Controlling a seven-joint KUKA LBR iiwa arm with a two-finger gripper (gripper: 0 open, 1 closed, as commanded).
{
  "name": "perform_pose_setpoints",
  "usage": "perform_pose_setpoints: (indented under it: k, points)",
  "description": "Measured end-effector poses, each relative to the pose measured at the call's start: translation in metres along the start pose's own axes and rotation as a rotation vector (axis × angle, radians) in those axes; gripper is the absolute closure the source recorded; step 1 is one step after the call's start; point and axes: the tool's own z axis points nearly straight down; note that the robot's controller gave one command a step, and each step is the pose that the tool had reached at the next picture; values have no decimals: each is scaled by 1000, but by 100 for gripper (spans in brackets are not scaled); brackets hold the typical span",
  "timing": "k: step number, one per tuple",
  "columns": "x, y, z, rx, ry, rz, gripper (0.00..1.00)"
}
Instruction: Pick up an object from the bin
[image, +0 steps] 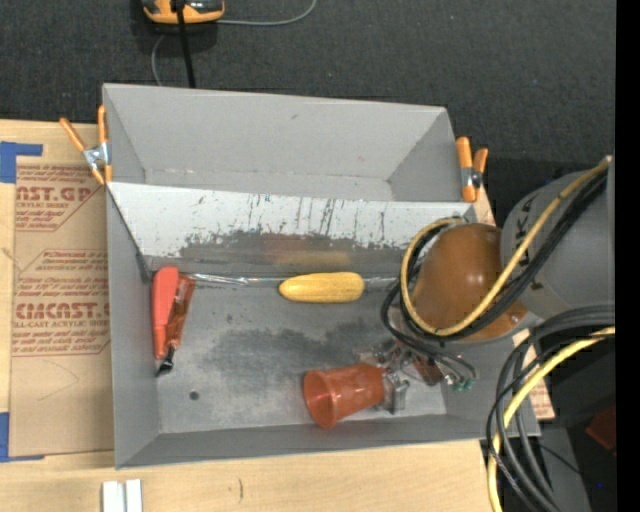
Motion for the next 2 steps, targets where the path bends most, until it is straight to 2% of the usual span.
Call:
perform_pose_setpoints:
  k: [1,2]
  points:
    - [0,0,0,0,0,0,100]
    - [-12,7,-102,0,-1,-31,100]
